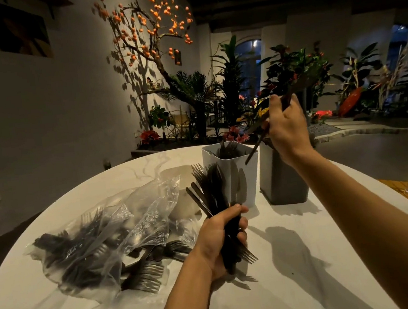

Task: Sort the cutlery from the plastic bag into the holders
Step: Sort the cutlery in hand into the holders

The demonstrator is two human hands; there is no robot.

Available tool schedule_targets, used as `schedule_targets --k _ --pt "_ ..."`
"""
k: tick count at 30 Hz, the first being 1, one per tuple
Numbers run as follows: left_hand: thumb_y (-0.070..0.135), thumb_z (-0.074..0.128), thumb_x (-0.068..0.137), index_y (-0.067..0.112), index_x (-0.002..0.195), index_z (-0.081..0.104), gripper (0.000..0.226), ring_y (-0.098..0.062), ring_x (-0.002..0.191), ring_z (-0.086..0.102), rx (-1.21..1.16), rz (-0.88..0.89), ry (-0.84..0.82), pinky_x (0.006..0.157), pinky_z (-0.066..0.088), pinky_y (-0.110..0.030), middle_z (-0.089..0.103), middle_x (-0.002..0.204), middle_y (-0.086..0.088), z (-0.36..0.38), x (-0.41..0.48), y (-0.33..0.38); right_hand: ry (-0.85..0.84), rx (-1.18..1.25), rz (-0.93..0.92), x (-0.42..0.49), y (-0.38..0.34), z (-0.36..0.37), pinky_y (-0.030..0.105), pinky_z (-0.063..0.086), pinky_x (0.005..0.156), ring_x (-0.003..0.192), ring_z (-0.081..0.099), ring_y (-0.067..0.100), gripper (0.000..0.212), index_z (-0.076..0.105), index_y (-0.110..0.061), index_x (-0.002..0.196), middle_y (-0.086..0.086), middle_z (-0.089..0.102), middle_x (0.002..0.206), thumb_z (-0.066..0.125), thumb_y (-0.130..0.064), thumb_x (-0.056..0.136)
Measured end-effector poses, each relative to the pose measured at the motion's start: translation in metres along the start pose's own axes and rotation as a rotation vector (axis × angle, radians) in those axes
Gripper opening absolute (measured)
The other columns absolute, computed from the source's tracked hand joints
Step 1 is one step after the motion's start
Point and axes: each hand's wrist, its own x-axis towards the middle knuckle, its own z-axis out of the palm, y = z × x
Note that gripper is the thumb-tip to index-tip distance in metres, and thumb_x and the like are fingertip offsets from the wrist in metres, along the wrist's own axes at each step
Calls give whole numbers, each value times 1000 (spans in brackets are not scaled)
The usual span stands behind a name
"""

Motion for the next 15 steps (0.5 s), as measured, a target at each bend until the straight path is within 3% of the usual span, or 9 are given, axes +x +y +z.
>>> schedule_targets --k 3,6,10,15 --pt "24 68 90 9 90 73 16 -11 50 52 -12 3 -7 49 46 -21 60 72 -5 -1 1 0 47 -119 -87 9 9 14 46 55 73 76 55 19 16 48 -20 101 5 54 87 41 -33 108" --pt "26 69 90 10 91 75 17 -11 52 53 -13 4 -9 51 46 -21 61 73 -5 -2 1 0 45 -150 -108 6 15 25 52 57 76 78 58 24 15 46 -28 93 6 54 91 41 -31 107" --pt "24 65 95 10 93 73 17 -10 53 53 -16 2 -17 51 46 -20 61 73 -4 -3 1 1 208 39 -108 13 13 28 33 60 69 65 56 1 13 42 -17 105 -4 50 84 36 -27 109" --pt "26 66 95 10 95 74 18 -11 54 54 -9 -1 -16 53 47 -20 61 74 -4 -6 4 0 23 -76 30 4 35 40 47 59 82 73 52 7 17 41 -12 109 -2 47 86 34 -28 110"
